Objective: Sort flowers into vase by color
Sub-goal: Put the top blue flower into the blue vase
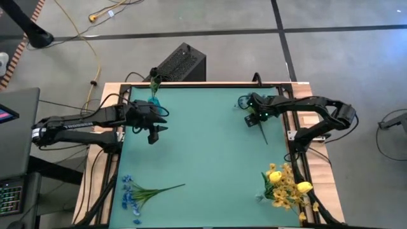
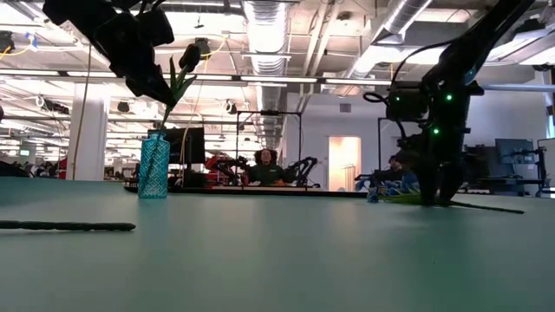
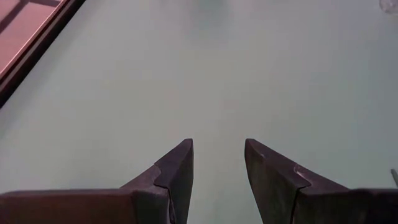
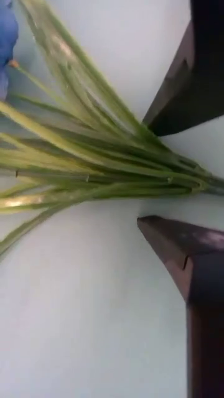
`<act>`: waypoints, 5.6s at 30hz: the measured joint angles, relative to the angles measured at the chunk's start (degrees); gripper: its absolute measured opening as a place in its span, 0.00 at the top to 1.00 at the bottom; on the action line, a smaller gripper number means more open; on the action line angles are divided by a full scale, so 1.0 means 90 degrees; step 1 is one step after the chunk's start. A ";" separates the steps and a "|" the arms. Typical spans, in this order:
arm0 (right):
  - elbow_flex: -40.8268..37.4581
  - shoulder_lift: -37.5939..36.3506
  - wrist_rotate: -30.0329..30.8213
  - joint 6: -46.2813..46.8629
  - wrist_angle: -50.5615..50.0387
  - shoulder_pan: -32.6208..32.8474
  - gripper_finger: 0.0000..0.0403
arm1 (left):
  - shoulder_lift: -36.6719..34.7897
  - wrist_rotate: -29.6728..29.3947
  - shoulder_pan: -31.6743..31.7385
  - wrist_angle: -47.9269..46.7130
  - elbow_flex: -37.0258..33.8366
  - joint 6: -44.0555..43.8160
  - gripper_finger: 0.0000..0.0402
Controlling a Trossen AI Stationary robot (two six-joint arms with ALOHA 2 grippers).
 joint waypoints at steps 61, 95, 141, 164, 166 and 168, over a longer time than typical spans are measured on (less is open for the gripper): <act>0.1035 0.0018 -0.2879 -0.2259 0.8740 0.3300 0.88 | 0.2914 -0.0265 -0.1632 0.7294 0.0000 -0.0025 0.67; 0.1350 0.1059 -0.2729 -0.2623 0.9644 0.3139 0.83 | 0.2892 -0.0340 -0.1424 0.7364 0.0002 0.0176 0.98; 0.1260 0.0330 -0.3576 -0.3654 0.6534 0.2102 0.24 | -0.1028 -0.5685 -0.0466 0.3243 0.0743 0.0985 0.99; 0.1260 0.0330 -0.3572 -0.3967 0.6143 0.2102 0.24 | -0.1037 -0.3987 0.1970 0.2510 -0.0046 -0.0689 1.00; 0.1260 0.0330 -0.3572 -0.3982 0.6068 0.2102 0.24 | -0.1035 -0.3906 0.2052 0.2551 -0.0127 -0.0812 1.00; 0.1260 0.0330 -0.3572 -0.3980 0.6038 0.2102 0.24 | -0.1030 -0.3810 0.2129 0.2539 -0.0158 -0.0923 1.00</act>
